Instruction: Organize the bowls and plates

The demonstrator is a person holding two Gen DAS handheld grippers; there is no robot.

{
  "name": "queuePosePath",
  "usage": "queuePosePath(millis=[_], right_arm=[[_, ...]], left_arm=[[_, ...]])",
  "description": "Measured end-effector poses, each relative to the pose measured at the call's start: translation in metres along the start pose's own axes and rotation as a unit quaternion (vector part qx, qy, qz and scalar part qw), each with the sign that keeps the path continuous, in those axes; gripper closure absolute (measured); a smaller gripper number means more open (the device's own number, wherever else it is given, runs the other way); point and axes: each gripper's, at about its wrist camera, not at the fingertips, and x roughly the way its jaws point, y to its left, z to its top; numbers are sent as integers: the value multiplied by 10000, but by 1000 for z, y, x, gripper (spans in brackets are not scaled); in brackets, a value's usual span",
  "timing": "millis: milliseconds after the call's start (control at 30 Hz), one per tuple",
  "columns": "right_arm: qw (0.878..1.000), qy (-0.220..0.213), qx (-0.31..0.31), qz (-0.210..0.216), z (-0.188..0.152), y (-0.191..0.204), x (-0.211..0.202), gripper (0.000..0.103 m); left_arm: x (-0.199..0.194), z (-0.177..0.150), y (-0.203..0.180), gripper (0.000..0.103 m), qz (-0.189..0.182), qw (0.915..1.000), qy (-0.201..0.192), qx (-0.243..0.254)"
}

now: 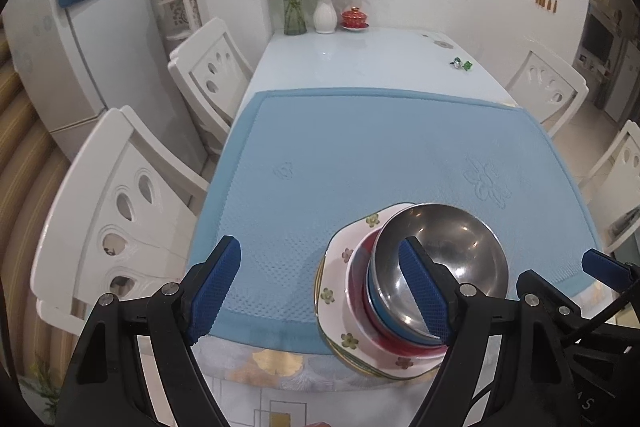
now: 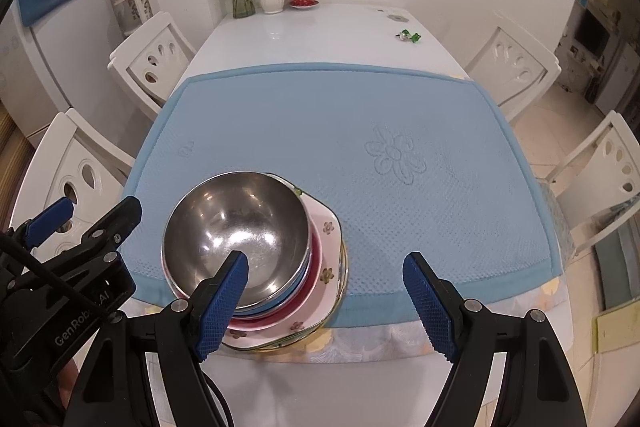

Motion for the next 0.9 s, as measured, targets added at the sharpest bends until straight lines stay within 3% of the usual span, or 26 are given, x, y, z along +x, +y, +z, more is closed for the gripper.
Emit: queuePosePath(millis=[267,633,900], right_arm=[[9989,110,97,453,8,-33,5,25],[9986,102,-224,459,16,-64,1,25],[9969,160,-471,616,13,-58,2,25]], left_arm=[[-6,2,-25,23,245,9996,60,-163],[-10,3,-56,23,369,9987,199,-292],[-13,-2,-46,23,510,9969,220,-551]])
